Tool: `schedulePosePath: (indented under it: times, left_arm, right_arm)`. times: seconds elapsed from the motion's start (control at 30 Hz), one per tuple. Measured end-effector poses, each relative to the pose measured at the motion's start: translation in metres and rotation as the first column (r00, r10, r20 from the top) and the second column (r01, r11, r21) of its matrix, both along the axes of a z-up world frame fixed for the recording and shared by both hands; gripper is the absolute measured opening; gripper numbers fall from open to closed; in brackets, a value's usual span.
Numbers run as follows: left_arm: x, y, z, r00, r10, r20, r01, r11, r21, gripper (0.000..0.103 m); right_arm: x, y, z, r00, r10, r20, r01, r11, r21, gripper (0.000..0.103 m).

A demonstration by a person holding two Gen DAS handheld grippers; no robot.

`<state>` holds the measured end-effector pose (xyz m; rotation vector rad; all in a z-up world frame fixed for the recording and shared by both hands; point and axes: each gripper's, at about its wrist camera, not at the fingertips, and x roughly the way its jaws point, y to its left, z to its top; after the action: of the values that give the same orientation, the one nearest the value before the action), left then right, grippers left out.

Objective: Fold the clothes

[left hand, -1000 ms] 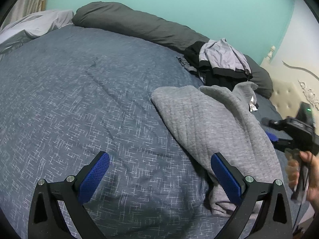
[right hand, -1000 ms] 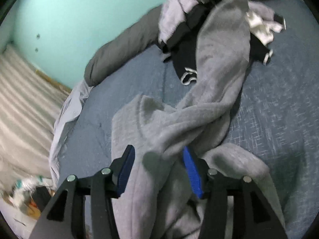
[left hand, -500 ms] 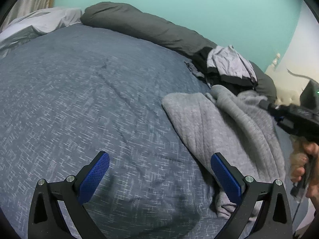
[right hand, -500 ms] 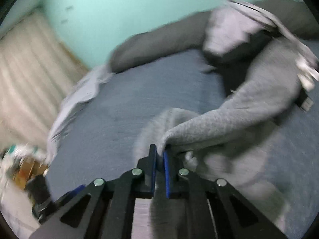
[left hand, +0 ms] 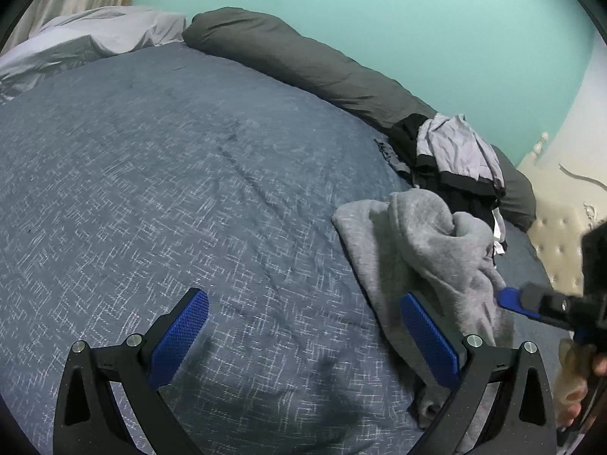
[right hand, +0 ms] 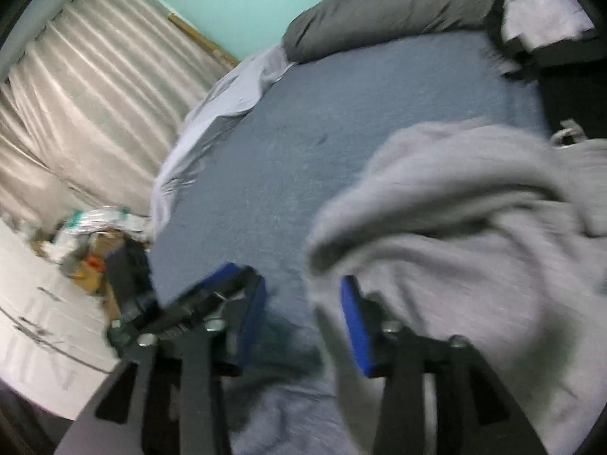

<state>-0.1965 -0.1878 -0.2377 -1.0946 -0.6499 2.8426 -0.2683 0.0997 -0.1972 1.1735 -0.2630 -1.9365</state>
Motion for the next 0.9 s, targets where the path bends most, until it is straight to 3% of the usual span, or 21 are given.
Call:
schedulePosePath:
  times: [0.17,0.33,0.5,0.73,0.9]
  left_arm:
    - [-0.006,0.021,0.007,0.999,-0.050,-0.021,0.049,0.998,-0.036,0.103]
    - [-0.018,0.052,0.010,0.995,-0.094,-0.018,0.092,0.991,-0.100,0.103]
    - [-0.021,0.075,0.022,0.988,-0.148,-0.047,0.140,0.981,-0.137,0.103]
    - [-0.030,0.097,0.033,0.982,-0.189,-0.028,0.182,0.970,-0.164,0.103]
    - [-0.038,0.122,0.046,0.973,-0.230,-0.008,0.217,0.926,-0.310,0.103]
  right_arm:
    - [0.019,0.084,0.000,0.972,-0.223,-0.078,0.227,0.973,0.046,0.048]
    - [0.035,0.136,-0.018,0.930,-0.358,-0.085,0.363,0.930,0.057,0.048]
    - [0.051,0.153,-0.038,0.903,-0.423,-0.081,0.426,0.904,0.032,0.048]
    - [0.071,0.149,-0.043,0.897,-0.431,-0.096,0.430,0.902,-0.026,0.048]
    - [0.081,0.153,-0.049,0.887,-0.456,-0.070,0.447,0.887,-0.114,0.049]
